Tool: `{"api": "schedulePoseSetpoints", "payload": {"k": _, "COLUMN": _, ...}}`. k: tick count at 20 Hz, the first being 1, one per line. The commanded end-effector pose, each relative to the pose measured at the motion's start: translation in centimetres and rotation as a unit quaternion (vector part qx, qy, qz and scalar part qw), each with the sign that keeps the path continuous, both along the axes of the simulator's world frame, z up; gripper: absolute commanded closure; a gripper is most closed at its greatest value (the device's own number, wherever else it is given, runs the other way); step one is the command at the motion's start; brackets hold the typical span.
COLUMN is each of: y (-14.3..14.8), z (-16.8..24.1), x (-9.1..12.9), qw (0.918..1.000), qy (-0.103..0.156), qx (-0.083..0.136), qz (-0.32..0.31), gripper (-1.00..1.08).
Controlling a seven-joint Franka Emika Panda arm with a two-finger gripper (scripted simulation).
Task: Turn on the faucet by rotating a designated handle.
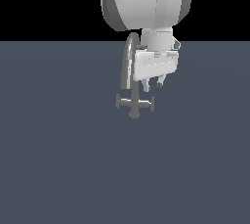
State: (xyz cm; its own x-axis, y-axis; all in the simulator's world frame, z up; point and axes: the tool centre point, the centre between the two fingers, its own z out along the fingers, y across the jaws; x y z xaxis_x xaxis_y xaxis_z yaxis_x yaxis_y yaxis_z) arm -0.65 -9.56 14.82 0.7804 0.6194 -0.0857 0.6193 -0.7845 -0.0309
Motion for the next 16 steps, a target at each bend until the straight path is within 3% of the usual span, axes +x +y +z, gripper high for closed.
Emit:
{"api": "schedulePoseSetpoints", "payload": {"k": 1, "y": 0.1, "z": -3.1, "x": -5.0, "qw": 0.9977, "qy": 0.055, "qx": 0.034, "qz": -0.019, "gripper": -0.03}}
{"api": "schedulePoseSetpoints", "payload": {"k": 2, "y": -0.3, "z": -4.3, "x": -4.9, "qw": 0.9970, "qy": 0.064, "qx": 0.038, "qz": -0.021, "gripper": -0.03}}
{"api": "schedulePoseSetpoints", "payload": {"k": 3, "y": -0.2, "z": -2.2, "x": 1.6, "qw": 0.9989, "qy": 0.017, "qx": 0.044, "qz": -0.008, "gripper": -0.22}}
{"api": "schedulePoseSetpoints", "payload": {"k": 4, "y": 0.1, "z": -0.6, "x": 1.2, "qw": 0.9989, "qy": 0.001, "qx": 0.046, "qz": -0.003, "gripper": -0.22}}
{"api": "schedulePoseSetpoints", "payload": {"k": 5, "y": -0.5, "z": -1.1, "x": 0.7, "qw": 0.9972, "qy": 0.019, "qx": 0.067, "qz": -0.028, "gripper": -0.50}}
{"api": "schedulePoseSetpoints", "payload": {"k": 6, "y": -2.2, "z": -2.2, "x": 1.2, "qw": 0.9962, "qy": 0.018, "qx": 0.078, "qz": -0.034, "gripper": -0.57}}
{"api": "schedulePoseSetpoints", "payload": {"k": 7, "y": 3.0, "z": -2.4, "x": 2.1, "qw": 0.9951, "qy": 0.027, "qx": 0.094, "qz": 0.013, "gripper": -0.72}}
{"api": "schedulePoseSetpoints", "payload": {"k": 8, "y": 7.2, "z": -3.0, "x": 2.6, "qw": 0.9923, "qy": 0.035, "qx": 0.107, "qz": 0.052, "gripper": -0.72}}
{"api": "schedulePoseSetpoints", "payload": {"k": 9, "y": -0.6, "z": -4.1, "x": 1.6, "qw": 0.9928, "qy": 0.044, "qx": 0.111, "qz": 0.003, "gripper": -0.57}}
{"api": "schedulePoseSetpoints", "payload": {"k": 10, "y": -0.7, "z": -4.1, "x": 1.6, "qw": 0.9928, "qy": 0.045, "qx": 0.111, "qz": 0.002, "gripper": -0.57}}
{"api": "schedulePoseSetpoints", "payload": {"k": 11, "y": 0.2, "z": -4.1, "x": 2.1, "qw": 0.9883, "qy": 0.050, "qx": 0.144, "qz": -0.002, "gripper": -0.16}}
{"api": "schedulePoseSetpoints", "payload": {"k": 12, "y": 5.6, "z": -4.7, "x": 1.0, "qw": 0.9813, "qy": 0.072, "qx": 0.176, "qz": 0.029, "gripper": -0.81}}
{"api": "schedulePoseSetpoints", "payload": {"k": 13, "y": 6.8, "z": -5.5, "x": 1.3, "qw": 0.9782, "qy": 0.080, "qx": 0.187, "qz": 0.040, "gripper": -0.81}}
{"api": "schedulePoseSetpoints", "payload": {"k": 14, "y": 10.6, "z": -4.4, "x": 1.3, "qw": 0.9780, "qy": 0.099, "qx": 0.183, "qz": -0.006, "gripper": 0.05}}
{"api": "schedulePoseSetpoints", "payload": {"k": 15, "y": 8.8, "z": -5.6, "x": 1.2, "qw": 0.9772, "qy": 0.107, "qx": 0.182, "qz": -0.024, "gripper": 0.05}}
{"api": "schedulePoseSetpoints", "payload": {"k": 16, "y": 9.0, "z": -6.5, "x": -2.4, "qw": 0.9699, "qy": 0.147, "qx": 0.187, "qz": -0.053, "gripper": 0.53}}
